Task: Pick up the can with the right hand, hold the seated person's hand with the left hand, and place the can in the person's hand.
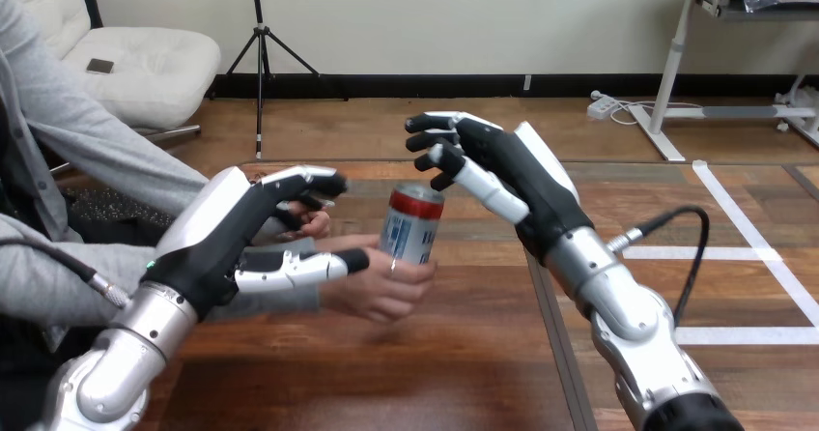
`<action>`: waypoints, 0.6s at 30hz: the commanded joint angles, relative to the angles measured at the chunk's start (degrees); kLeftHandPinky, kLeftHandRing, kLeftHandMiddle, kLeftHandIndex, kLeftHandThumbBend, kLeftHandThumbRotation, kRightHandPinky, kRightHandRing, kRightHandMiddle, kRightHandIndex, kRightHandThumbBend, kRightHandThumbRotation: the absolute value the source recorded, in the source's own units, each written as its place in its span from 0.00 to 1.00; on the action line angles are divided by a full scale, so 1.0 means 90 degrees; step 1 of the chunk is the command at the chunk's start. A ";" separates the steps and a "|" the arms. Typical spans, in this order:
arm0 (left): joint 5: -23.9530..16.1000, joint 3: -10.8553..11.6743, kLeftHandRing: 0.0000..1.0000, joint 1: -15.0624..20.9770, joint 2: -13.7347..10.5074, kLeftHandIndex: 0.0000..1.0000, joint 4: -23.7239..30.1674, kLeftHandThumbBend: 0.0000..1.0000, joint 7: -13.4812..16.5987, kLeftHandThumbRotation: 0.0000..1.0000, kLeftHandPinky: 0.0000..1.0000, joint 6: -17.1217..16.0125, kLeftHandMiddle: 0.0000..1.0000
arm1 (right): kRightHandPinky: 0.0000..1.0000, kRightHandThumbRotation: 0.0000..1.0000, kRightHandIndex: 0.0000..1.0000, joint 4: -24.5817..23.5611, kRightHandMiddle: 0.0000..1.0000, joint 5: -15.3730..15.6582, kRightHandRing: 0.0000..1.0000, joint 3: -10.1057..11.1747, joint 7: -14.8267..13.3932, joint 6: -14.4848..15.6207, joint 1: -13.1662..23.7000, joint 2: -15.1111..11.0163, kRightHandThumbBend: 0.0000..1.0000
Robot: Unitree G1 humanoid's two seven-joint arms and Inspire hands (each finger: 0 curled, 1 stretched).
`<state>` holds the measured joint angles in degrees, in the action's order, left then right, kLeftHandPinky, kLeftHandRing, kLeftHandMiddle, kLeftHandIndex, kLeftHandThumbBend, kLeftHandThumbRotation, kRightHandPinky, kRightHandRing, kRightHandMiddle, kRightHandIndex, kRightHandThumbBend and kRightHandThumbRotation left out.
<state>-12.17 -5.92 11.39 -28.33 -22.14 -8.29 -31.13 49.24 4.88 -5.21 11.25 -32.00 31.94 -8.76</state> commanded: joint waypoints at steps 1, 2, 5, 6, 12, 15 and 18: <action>0.0675 0.0256 0.79 0.0186 0.0400 0.78 -0.0361 0.86 -0.0106 0.77 0.64 -0.0448 0.80 | 0.65 0.92 0.76 -0.0444 0.76 -0.0215 0.74 0.0218 0.0062 -0.0298 -0.0113 -0.0070 1.00; 0.0745 0.0274 0.79 0.0170 0.0449 0.78 -0.0392 0.87 -0.0101 0.79 0.64 -0.0509 0.80 | 0.65 0.93 0.76 -0.0482 0.76 -0.0231 0.74 0.0223 0.0067 -0.0321 -0.0157 -0.0077 1.00; 0.0940 0.0318 0.78 0.0095 0.0587 0.78 -0.0432 0.91 -0.0103 0.84 0.64 -0.0632 0.79 | 0.66 0.94 0.75 -0.0607 0.76 -0.0314 0.75 0.0270 0.0110 -0.0415 -0.0316 -0.0071 1.00; 0.0980 0.0324 0.78 0.0080 0.0613 0.78 -0.0442 0.93 -0.0108 0.86 0.64 -0.0657 0.79 | 0.66 0.94 0.75 -0.0637 0.76 -0.0333 0.75 0.0285 0.0124 -0.0433 -0.0351 -0.0067 1.00; 0.1553 0.0412 0.80 -0.0095 0.0920 0.80 -0.0534 0.89 -0.0346 0.94 0.67 -0.0960 0.81 | 0.68 0.97 0.75 -0.0872 0.76 -0.0595 0.76 0.0361 0.0320 -0.0534 -0.0692 -0.0070 0.98; 0.1923 0.0485 0.82 -0.0256 0.1122 0.80 -0.0441 0.88 -0.0471 0.93 0.69 -0.0812 0.83 | 0.68 0.99 0.76 -0.0987 0.77 -0.0706 0.77 0.0392 0.0422 -0.0604 -0.0869 -0.0072 0.96; 0.2308 0.0548 0.85 -0.0393 0.1329 0.81 -0.0381 0.88 -0.0631 0.92 0.73 -0.0738 0.84 | 0.69 1.00 0.77 -0.1152 0.78 -0.0877 0.78 0.0430 0.0552 -0.0555 -0.1068 -0.0047 0.96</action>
<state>4.12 -3.32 8.93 -19.01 -25.99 -12.60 -38.07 43.26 -0.61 -2.86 14.97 -35.62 23.05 -9.09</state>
